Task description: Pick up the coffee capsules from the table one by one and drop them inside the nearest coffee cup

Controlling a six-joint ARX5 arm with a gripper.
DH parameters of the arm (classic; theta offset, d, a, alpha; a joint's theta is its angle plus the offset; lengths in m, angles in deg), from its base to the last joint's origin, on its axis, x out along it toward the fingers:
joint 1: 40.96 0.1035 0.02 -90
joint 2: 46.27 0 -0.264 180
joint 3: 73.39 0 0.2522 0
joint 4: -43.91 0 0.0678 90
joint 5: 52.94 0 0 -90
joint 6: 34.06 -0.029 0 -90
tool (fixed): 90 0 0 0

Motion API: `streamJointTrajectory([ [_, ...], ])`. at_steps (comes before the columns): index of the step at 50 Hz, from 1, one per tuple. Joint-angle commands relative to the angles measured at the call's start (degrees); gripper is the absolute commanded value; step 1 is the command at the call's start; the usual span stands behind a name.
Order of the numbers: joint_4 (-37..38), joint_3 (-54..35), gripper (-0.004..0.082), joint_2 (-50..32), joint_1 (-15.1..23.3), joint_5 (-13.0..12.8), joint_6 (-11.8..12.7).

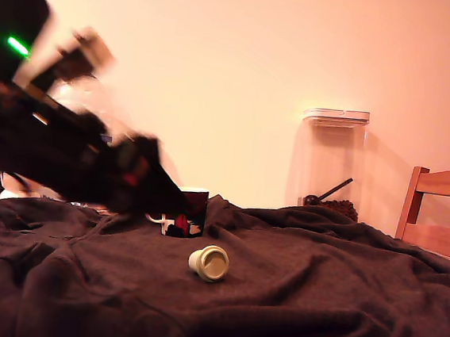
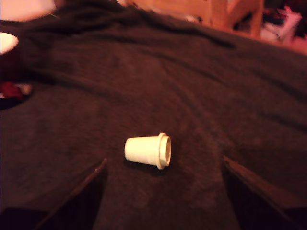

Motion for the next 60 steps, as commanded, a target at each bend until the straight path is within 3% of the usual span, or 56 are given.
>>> streamJointTrajectory([
  [1,1.3,1.3,0.0678,2.0,0.2,0.6,-0.3],
  [22,1.0,9.2,0.0678,11.4,0.2,2.9,-0.9],
  [60,-16.8,20.5,0.0677,18.5,1.7,6.4,-1.7],
])
